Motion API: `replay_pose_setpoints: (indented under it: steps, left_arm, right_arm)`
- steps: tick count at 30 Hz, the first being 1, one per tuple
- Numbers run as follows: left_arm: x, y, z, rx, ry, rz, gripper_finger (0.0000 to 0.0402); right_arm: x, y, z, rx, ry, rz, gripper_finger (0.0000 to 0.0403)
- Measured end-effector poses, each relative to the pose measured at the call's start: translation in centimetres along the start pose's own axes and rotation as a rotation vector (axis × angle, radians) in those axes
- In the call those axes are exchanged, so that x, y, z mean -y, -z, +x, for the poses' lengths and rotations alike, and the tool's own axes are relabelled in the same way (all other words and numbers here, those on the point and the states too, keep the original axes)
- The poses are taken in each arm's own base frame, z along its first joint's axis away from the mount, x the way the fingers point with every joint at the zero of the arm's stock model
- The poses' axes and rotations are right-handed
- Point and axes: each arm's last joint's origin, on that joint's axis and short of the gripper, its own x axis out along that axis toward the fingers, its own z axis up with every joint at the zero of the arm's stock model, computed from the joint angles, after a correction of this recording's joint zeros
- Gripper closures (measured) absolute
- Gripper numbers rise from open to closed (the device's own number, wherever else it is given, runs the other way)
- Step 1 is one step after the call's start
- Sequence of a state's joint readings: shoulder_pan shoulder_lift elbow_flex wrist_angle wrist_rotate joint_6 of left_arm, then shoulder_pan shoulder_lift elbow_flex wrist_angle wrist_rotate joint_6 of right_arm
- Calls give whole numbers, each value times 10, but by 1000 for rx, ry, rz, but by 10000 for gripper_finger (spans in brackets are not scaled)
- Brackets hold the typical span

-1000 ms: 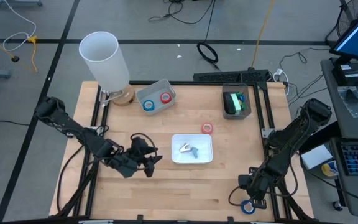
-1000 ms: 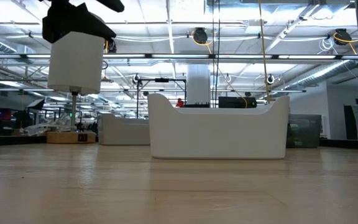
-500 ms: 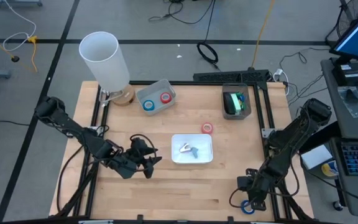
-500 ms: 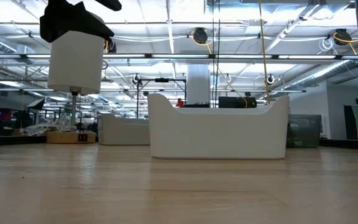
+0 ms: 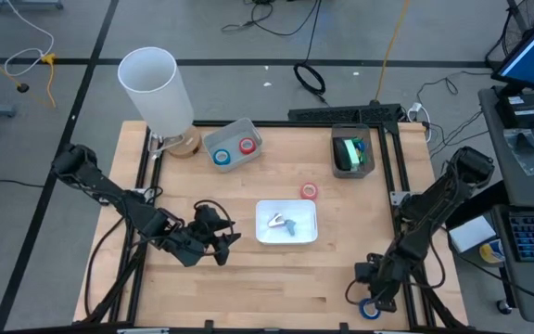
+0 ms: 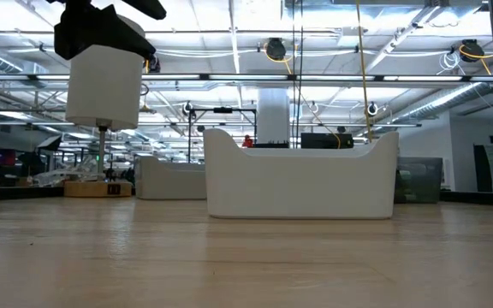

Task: Pick and place Stapler, Stapler remover, tape
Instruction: Put the blue tape into the gray bin

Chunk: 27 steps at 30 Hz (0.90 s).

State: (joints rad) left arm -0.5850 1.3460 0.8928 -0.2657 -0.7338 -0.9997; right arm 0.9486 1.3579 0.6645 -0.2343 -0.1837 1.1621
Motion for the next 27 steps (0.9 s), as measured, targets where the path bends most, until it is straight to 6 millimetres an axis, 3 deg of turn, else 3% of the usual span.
replay_pose_setpoints:
  steps: [15, 27]
  left_arm:
    - [0, 0, 0, -3, 2, -26, 183]
    - [0, 0, 0, -3, 1, -30, 183]
  right_arm:
    - [3, 7, 9, -3, -95, -3, 227]
    - [16, 12, 42, -81, 54, 32, 228]
